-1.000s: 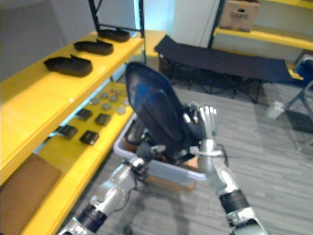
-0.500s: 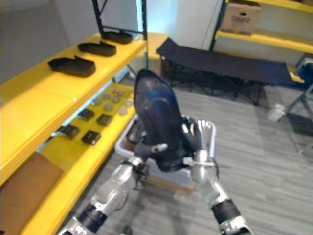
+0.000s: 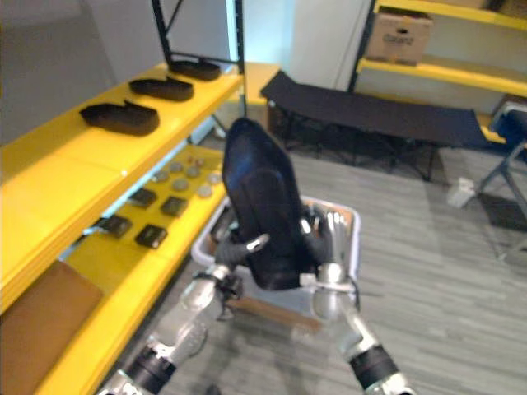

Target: Walk over and take plastic housings, then place them on the shelf

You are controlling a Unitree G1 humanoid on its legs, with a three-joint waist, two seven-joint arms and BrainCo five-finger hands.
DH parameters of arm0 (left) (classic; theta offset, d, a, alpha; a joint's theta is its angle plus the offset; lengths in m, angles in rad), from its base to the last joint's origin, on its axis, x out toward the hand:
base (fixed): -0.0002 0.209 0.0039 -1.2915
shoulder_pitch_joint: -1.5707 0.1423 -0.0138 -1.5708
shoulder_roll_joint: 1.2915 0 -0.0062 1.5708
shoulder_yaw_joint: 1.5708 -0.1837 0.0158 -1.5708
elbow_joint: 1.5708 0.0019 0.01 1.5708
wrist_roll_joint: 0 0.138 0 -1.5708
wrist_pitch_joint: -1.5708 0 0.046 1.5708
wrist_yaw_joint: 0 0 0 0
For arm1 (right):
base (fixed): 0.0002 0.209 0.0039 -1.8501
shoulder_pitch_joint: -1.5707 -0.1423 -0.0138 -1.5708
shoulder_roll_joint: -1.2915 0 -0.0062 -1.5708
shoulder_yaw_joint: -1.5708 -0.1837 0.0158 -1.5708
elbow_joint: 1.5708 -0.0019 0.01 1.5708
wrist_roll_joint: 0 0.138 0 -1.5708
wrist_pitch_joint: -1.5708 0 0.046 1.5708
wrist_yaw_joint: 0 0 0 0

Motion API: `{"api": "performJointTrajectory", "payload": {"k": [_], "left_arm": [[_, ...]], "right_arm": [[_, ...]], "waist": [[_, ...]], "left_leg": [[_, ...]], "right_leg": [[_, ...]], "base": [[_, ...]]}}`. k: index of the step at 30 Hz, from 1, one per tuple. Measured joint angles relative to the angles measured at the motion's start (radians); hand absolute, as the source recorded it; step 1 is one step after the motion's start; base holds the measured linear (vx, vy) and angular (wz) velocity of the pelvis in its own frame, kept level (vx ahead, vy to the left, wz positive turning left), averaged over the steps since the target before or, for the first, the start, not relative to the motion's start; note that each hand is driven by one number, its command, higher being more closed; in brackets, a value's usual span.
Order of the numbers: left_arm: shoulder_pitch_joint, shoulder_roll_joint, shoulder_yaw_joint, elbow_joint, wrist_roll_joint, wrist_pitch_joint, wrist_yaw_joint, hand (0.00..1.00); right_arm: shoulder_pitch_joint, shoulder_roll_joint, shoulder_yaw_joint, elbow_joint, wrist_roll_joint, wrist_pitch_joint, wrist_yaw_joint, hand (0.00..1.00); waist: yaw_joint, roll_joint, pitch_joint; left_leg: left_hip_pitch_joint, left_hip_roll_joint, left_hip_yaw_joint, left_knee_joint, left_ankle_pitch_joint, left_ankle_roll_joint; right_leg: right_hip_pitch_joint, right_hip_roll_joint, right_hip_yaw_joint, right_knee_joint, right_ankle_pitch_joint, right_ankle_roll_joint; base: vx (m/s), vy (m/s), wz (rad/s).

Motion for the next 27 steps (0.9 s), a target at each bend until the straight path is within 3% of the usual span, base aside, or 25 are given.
{"api": "performJointTrajectory", "payload": {"k": [4,10,13,16,18,21,24,25,26,27], "left_arm": [[0.010,0.016,0.001,0.006,-0.135,0.004,-0.016,1.00],[0.036,0.022,0.001,0.006,-0.175,-0.018,-0.028,1.00],[0.037,0.008,0.026,-0.008,-0.175,-0.048,-0.026,1.00],[0.040,-0.064,0.088,-0.077,-0.102,-0.090,0.029,1.00],[0.041,-0.102,0.148,-0.099,0.018,-0.116,0.114,1.00],[0.056,-0.125,0.285,-0.100,0.170,-0.142,0.239,1.00],[0.104,-0.128,0.438,-0.100,0.336,-0.154,0.362,1.00],[0.108,-0.128,0.456,-0.104,0.362,-0.158,0.375,1.00],[0.128,-0.128,0.484,-0.152,0.449,-0.180,0.386,1.00],[0.134,-0.128,0.486,-0.166,0.466,-0.184,0.386,1.00]], "right_arm": [[0.008,-0.001,0.035,-0.012,0.001,-0.034,0.001,0.00],[0.035,0.000,0.049,-0.013,0.023,-0.094,0.014,0.00],[0.040,0.005,0.040,-0.069,0.044,-0.096,0.036,0.00],[0.075,0.013,0.000,-0.204,0.083,-0.112,0.086,0.00],[0.096,0.016,-0.073,-0.274,0.091,-0.133,0.106,0.00],[0.111,0.014,-0.313,-0.401,0.163,-0.157,0.117,0.00],[0.127,-0.010,-0.567,-0.479,0.343,-0.178,0.180,0.00],[0.136,-0.015,-0.602,-0.487,0.390,-0.178,0.200,0.00],[0.173,-0.017,-0.695,-0.498,0.517,-0.180,0.275,0.00],[0.180,-0.017,-0.705,-0.499,0.531,-0.180,0.285,0.00]], "waist": [[-0.002,-0.001,-0.001],[-0.001,-0.011,-0.007],[0.001,-0.011,-0.007],[0.000,-0.011,-0.007],[-0.003,-0.009,-0.006],[-0.021,0.001,-0.012],[-0.034,0.010,-0.016],[-0.035,0.010,-0.016],[-0.041,0.010,-0.016],[-0.043,0.010,-0.016]], "left_leg": [[0.004,0.000,0.006,0.000,0.000,0.000],[0.004,-0.001,0.005,0.000,0.000,0.000],[0.014,-0.008,0.018,0.000,0.000,0.000],[0.018,-0.007,0.019,-0.005,0.000,0.000],[0.028,-0.007,0.023,-0.005,0.000,0.000],[0.034,-0.006,0.029,-0.006,0.000,0.000],[0.048,-0.002,0.054,-0.006,-0.001,0.000],[0.049,-0.002,0.054,-0.007,-0.001,-0.001],[0.048,-0.001,0.055,-0.007,-0.002,-0.001],[0.047,-0.002,0.055,-0.007,-0.002,-0.001]], "right_leg": [[0.000,0.000,0.005,-0.001,0.001,0.001],[0.003,-0.001,0.004,-0.005,0.004,0.001],[0.003,-0.002,0.008,0.004,0.004,0.000],[0.000,-0.003,0.009,0.015,0.000,-0.003],[0.000,-0.004,0.013,0.024,-0.005,-0.009],[0.000,-0.004,0.016,0.025,-0.009,-0.014],[-0.001,-0.001,0.041,0.020,-0.007,-0.011],[0.000,-0.001,0.041,0.019,-0.007,-0.011],[-0.001,-0.001,0.041,0.012,-0.008,-0.011],[-0.001,-0.001,0.041,0.011,-0.008,-0.011]], "base": [[0.00,0.003,-0.03],[0.00,0.000,0.00],[-0.01,0.014,-0.05],[-0.04,0.009,-0.04],[-0.04,0.009,-0.07],[-0.04,0.011,-0.07],[-0.02,0.015,-0.20],[-0.01,0.006,-0.09],[0.00,0.000,0.00],[0.00,0.000,0.00]]}}
